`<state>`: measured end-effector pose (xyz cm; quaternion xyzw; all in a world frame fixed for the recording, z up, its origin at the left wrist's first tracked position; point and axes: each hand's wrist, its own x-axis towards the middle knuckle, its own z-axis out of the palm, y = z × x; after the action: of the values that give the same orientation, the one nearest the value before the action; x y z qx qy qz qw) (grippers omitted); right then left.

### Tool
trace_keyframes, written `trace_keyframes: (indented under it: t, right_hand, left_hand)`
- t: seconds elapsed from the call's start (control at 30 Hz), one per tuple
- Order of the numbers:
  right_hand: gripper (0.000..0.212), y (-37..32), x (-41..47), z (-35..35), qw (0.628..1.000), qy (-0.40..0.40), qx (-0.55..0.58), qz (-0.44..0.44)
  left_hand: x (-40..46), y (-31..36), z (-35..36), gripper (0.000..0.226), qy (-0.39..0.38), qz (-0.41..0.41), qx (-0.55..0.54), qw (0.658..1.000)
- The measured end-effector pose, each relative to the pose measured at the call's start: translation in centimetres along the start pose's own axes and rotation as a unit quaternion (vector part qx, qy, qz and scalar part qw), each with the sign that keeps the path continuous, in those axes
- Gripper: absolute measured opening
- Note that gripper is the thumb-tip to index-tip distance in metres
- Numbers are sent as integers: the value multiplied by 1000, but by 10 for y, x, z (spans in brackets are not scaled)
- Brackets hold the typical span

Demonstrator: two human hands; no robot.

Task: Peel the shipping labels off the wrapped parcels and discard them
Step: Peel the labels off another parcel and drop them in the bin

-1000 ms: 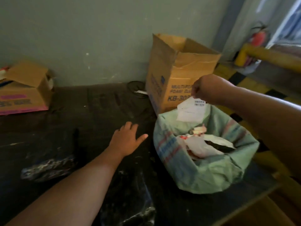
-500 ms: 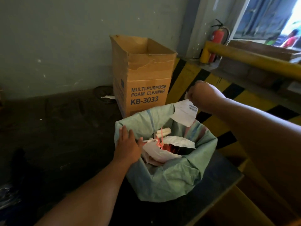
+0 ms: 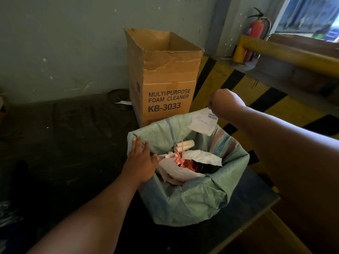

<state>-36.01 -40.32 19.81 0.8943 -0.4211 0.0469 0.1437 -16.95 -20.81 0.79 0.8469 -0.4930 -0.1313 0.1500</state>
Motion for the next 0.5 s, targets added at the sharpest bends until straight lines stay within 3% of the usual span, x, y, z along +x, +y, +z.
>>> trace_keyframes:
  t: [0.2, 0.5]
  right_hand:
    - [9, -4, 2, 6, 997, 17, 61, 42]
    - [18, -1, -1, 19, 999, 15, -31, -27]
  left_hand:
    - [-2, 0, 0, 69, 0, 7, 2, 1000]
    - [-4, 1, -4, 69, -16, -2, -20, 1000]
